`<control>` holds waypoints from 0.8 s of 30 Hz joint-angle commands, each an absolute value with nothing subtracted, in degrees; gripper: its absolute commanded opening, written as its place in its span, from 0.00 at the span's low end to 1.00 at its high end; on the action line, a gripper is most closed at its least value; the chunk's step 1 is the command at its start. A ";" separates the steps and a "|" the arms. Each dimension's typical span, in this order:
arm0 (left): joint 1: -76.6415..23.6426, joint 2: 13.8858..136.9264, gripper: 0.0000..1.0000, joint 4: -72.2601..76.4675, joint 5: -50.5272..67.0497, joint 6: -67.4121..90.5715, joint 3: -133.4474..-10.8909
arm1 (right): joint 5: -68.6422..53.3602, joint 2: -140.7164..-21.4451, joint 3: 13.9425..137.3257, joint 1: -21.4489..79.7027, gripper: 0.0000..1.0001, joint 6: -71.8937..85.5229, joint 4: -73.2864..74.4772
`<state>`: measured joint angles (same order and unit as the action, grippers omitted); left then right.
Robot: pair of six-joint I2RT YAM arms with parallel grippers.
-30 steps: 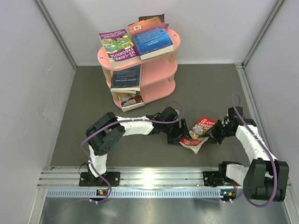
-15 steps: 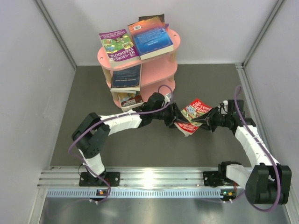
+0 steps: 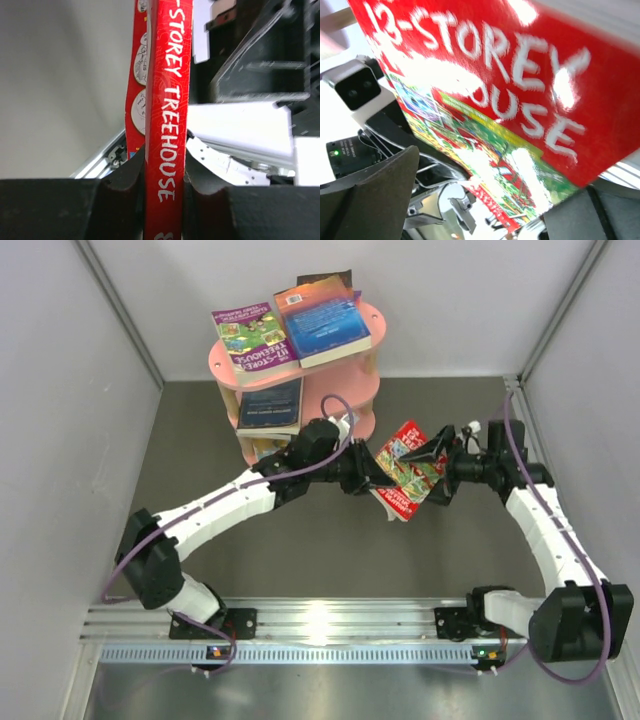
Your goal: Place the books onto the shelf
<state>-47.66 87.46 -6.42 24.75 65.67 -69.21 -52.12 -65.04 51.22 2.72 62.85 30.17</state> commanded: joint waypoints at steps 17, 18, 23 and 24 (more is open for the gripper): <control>-32.90 72.06 0.00 -12.85 21.97 49.04 -100.09 | -36.74 -67.06 66.44 -1.15 0.93 45.79 50.10; -31.65 72.77 0.00 -11.53 22.58 49.30 -101.24 | -35.96 -67.06 66.79 -0.88 0.93 45.53 50.36; -23.58 78.57 0.00 -3.35 25.40 55.09 -108.62 | -35.16 -67.15 67.24 -0.44 0.93 44.47 51.33; -22.68 79.18 0.00 -1.34 24.79 55.98 -109.33 | -35.07 -67.24 67.15 -0.44 0.93 44.39 51.59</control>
